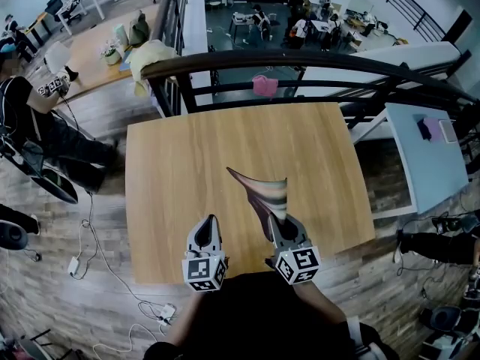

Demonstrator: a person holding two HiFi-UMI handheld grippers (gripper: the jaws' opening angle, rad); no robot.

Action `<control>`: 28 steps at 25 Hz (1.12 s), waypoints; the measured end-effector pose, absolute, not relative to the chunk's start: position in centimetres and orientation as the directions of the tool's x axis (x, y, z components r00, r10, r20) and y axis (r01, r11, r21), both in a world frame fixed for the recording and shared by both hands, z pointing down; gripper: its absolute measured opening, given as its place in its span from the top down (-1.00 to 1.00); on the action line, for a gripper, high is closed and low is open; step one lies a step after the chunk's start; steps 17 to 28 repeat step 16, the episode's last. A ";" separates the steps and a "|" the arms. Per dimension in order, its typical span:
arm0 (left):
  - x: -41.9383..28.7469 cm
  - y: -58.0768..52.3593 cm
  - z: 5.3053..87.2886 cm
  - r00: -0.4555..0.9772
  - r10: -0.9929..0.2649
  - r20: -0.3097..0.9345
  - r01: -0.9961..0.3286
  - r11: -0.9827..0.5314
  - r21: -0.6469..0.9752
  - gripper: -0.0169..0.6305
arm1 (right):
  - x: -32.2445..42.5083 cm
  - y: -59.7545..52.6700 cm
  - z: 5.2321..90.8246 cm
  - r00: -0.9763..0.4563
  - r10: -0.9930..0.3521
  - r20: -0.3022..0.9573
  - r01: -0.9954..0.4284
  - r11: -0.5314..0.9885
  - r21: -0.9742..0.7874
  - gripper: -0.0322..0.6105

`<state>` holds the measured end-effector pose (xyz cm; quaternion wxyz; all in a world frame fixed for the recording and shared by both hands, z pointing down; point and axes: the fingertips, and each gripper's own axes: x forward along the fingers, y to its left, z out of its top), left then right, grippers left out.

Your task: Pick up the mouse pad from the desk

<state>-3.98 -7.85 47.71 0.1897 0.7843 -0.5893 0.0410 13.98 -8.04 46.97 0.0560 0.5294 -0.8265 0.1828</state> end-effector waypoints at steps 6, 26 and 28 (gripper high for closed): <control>-4.6 -8.0 47.2 0.297 -0.917 0.267 -0.942 -0.236 0.238 0.88 | 13.5 -8.0 46.8 -0.433 -0.857 0.279 -0.895 0.373 -0.245 0.74; -4.4 -8.0 47.3 0.304 -0.913 0.273 -0.942 -0.245 0.231 0.88 | 13.2 -8.1 46.7 -0.442 -0.854 0.275 -0.891 0.381 -0.248 0.75; -4.4 -8.0 47.3 0.304 -0.913 0.273 -0.942 -0.245 0.231 0.88 | 13.2 -8.1 46.7 -0.442 -0.854 0.275 -0.891 0.381 -0.248 0.75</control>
